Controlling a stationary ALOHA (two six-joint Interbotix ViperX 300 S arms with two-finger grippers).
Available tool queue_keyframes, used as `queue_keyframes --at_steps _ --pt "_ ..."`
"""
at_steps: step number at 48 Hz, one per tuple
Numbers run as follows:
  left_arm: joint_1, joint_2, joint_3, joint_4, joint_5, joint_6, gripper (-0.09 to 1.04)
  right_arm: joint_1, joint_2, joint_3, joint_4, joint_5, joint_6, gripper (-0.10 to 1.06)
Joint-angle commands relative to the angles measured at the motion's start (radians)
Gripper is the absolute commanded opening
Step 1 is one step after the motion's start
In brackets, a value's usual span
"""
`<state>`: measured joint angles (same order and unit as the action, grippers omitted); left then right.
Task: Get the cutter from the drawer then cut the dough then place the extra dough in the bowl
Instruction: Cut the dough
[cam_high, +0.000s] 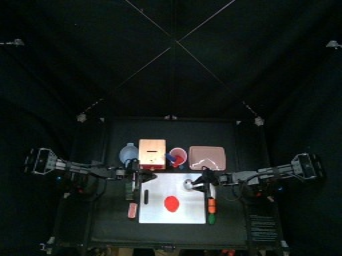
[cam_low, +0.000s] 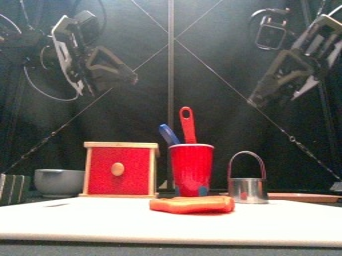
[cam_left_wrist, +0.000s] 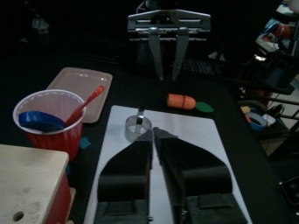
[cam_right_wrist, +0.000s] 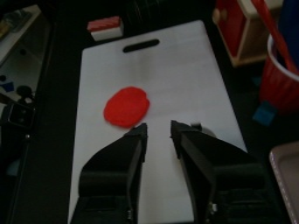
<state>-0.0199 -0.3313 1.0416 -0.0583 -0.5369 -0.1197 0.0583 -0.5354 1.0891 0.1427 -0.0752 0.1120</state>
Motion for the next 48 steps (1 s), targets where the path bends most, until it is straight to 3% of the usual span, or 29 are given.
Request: queue_keyframes --at_steps 1,12,20,32,48 --pt "-0.005 0.054 -0.028 0.003 -0.031 0.000 0.61 -0.009 -0.041 0.051 0.008 -0.017 -0.002 0.80" --pt "-0.005 0.172 -0.087 0.002 -0.069 0.002 0.67 -0.054 -0.031 0.146 0.005 -0.123 -0.003 0.93" --pt "-0.006 0.239 -0.115 -0.009 -0.117 -0.003 0.67 -0.064 -0.026 0.235 0.015 -0.318 -0.003 0.94" --pt "-0.006 0.272 -0.127 -0.017 -0.158 -0.002 0.67 -0.052 0.049 0.262 0.037 -0.491 -0.015 0.94" --pt "-0.012 0.275 -0.123 -0.026 -0.167 -0.003 0.67 -0.002 0.333 0.193 0.046 -0.641 -0.017 0.94"
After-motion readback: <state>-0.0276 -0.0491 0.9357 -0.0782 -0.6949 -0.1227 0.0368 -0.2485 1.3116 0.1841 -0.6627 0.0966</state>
